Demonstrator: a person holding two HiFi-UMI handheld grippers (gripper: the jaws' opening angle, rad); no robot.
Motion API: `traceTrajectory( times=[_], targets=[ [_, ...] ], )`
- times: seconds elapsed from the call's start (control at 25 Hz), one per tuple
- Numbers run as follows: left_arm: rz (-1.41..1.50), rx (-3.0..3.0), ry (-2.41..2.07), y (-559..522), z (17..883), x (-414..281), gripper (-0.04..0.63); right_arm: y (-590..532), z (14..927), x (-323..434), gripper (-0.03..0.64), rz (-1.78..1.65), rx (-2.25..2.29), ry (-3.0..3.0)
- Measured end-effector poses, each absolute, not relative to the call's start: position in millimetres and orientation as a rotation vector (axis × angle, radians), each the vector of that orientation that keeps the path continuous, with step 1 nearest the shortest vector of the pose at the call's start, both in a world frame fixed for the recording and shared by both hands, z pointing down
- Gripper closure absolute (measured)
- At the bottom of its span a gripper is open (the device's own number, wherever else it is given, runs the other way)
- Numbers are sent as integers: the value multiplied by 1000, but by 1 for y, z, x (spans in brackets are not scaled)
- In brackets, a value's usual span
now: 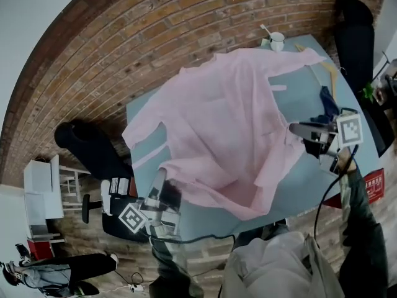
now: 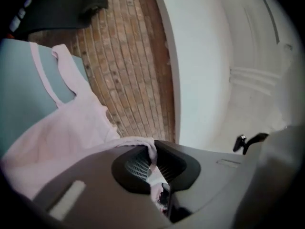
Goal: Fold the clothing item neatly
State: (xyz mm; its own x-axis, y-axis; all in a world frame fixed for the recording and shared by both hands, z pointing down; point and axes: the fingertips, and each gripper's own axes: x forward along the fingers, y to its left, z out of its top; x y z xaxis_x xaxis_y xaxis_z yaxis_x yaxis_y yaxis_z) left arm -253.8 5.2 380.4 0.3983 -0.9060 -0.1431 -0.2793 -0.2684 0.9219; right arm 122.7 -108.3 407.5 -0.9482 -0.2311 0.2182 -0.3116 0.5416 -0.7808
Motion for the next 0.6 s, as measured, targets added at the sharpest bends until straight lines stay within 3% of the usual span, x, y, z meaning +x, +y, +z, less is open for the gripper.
traceTrajectory(
  times=[0.16,0.32,0.4,0.48,0.6],
  targets=[
    [-959,1495,-1199,-38,469,-366,578,-227,473,158,609,1866,952,-2528],
    [-777,1319,-1312,-43,550,-398,571,-239,556,170,590,1781,1135,-2238],
    [-758,1273,-1244,-43,570,-391,512,-221,577,163,531,1710,1027,-2183],
    [-701,1306,-1120,-39,579,-369,389,-190,587,146,465,1594,807,-2161],
    [-485,1408,-1013,-22,588,-329,359,-146,601,131,436,1344,606,-2125]
  ],
)
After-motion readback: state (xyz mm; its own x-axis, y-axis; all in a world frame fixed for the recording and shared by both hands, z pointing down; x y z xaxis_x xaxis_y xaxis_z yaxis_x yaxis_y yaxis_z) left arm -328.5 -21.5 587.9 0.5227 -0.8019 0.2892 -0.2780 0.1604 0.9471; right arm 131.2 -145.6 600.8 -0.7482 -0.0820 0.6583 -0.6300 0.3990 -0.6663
